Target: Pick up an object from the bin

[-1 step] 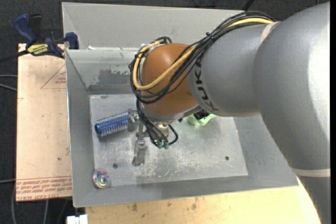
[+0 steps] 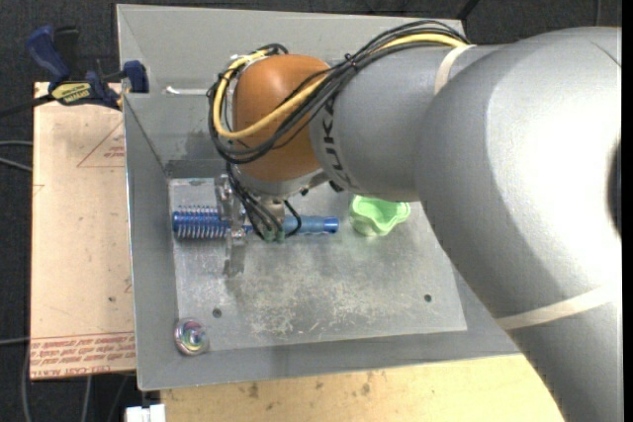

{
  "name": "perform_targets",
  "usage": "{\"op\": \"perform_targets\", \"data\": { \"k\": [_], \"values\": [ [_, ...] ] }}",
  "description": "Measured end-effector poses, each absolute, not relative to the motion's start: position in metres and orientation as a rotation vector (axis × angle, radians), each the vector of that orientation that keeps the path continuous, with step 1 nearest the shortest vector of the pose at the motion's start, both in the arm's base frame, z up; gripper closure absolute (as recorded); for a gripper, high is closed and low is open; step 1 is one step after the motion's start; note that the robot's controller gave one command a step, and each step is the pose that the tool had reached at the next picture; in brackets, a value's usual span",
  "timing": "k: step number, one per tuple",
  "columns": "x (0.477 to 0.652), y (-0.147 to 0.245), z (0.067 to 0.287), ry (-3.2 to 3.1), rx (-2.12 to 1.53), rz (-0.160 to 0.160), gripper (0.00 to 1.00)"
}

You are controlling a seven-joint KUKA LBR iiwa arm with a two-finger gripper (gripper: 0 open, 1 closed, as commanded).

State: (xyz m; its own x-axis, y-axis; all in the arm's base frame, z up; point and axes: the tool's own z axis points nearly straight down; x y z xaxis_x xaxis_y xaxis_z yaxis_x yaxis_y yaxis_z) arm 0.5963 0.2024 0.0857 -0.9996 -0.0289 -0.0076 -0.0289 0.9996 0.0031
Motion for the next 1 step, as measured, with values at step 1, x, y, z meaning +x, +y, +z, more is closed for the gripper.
{"op": "perform_targets", "data": {
  "k": [1],
  "values": [
    [0.5949, 0.2017, 0.0881, 3.136, -0.043, 0.005, 1.00]
  ]
}}
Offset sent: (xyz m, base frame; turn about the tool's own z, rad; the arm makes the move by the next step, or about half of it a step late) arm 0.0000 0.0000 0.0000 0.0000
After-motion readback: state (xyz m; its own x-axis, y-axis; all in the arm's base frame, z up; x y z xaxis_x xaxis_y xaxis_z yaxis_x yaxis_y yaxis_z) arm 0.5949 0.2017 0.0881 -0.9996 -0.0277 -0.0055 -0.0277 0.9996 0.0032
